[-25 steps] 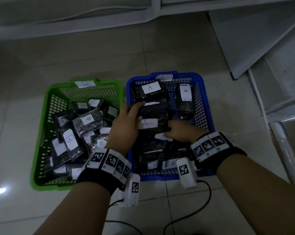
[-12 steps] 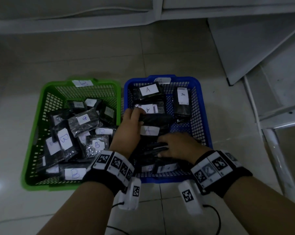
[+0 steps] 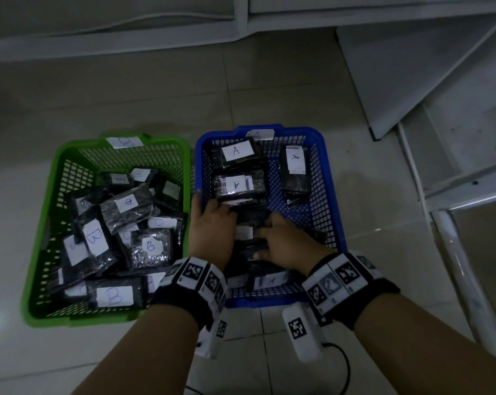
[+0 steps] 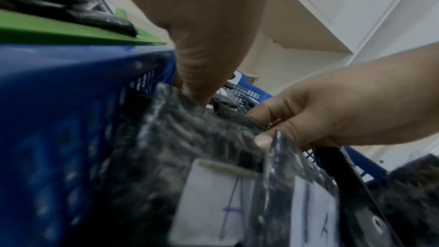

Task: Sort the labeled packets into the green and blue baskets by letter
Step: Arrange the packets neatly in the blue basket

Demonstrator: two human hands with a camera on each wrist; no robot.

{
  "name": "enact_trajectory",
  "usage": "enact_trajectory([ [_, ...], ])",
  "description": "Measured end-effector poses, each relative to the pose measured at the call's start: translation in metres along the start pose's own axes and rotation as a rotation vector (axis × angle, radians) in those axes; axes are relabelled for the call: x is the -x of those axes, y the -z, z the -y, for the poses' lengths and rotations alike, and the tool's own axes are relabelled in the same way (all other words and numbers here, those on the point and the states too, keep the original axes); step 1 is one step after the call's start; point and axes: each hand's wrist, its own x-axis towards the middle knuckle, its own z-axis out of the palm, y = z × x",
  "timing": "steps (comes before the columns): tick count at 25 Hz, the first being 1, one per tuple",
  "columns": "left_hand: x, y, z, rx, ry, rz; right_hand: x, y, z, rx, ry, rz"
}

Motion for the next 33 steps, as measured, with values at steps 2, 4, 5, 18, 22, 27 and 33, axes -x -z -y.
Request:
enact_trajectory([
  [2, 0.002, -0.001, 0.004, -0.039, 0.001, 0.057, -0.002, 0.005, 0.000, -0.036, -0.009, 0.018],
  [4, 0.002, -0.002, 0.008, -0.030, -0.019, 0.099, -0.002, 0.010, 0.001, -0.065, 0.002, 0.049],
  [5, 0.001, -0.002, 0.009, -0.010, -0.030, 0.108, -0.001, 0.011, 0.001, -0.072, 0.008, 0.059],
  [18, 0.010, -0.006, 0.025, 0.323, 0.054, -0.140, -0.024, 0.028, 0.013, -0.339, 0.027, -0.246],
  [22, 0.018, -0.005, 0.022, 0.145, -0.025, 0.010, -0.032, 0.029, 0.008, -0.384, 0.012, -0.231],
  [27, 0.019, -0.010, 0.018, 0.178, -0.140, -0.035, -0.030, 0.034, -0.001, -0.340, 0.085, -0.304],
  [33, 0.014, -0.017, 0.024, 0.124, -0.152, -0.104, -0.036, 0.011, 0.003, -0.375, -0.118, -0.489],
])
